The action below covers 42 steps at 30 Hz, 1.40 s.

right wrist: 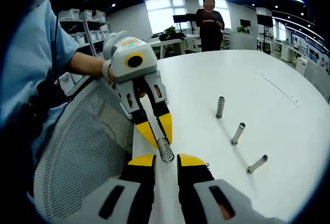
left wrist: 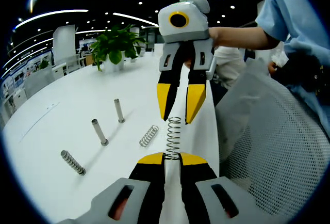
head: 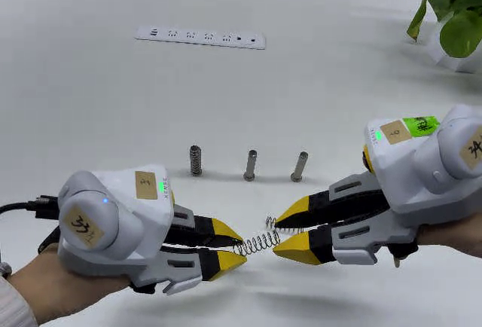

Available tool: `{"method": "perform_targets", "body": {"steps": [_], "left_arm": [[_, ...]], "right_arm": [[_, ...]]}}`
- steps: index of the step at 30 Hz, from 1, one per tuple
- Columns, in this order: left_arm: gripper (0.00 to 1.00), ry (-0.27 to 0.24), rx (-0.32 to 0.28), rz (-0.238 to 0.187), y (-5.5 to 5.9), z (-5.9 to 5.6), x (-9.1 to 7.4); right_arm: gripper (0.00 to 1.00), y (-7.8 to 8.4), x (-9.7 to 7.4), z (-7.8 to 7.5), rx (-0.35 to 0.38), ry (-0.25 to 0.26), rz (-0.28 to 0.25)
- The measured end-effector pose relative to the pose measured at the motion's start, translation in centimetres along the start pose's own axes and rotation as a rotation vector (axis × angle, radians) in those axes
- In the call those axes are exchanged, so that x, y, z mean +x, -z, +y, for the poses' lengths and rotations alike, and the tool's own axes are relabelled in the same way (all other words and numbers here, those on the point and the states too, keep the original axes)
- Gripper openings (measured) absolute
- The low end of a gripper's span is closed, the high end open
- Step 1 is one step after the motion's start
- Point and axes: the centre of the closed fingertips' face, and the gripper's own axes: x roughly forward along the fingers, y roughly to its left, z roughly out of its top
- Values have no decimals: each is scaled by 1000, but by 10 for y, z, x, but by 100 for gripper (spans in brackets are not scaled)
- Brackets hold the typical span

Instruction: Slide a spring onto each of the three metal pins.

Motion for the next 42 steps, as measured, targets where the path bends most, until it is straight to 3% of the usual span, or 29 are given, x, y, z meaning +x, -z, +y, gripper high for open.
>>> {"method": "perform_targets", "body": {"steps": [14, 42], "left_arm": [[9, 14, 2, -2, -5, -4, 3], [9, 12, -17, -6, -9, -4, 8]], "right_arm": [[12, 0, 0, 2, -15, -5, 16], [12, -29, 2, 10, -118, 4, 13]]}}
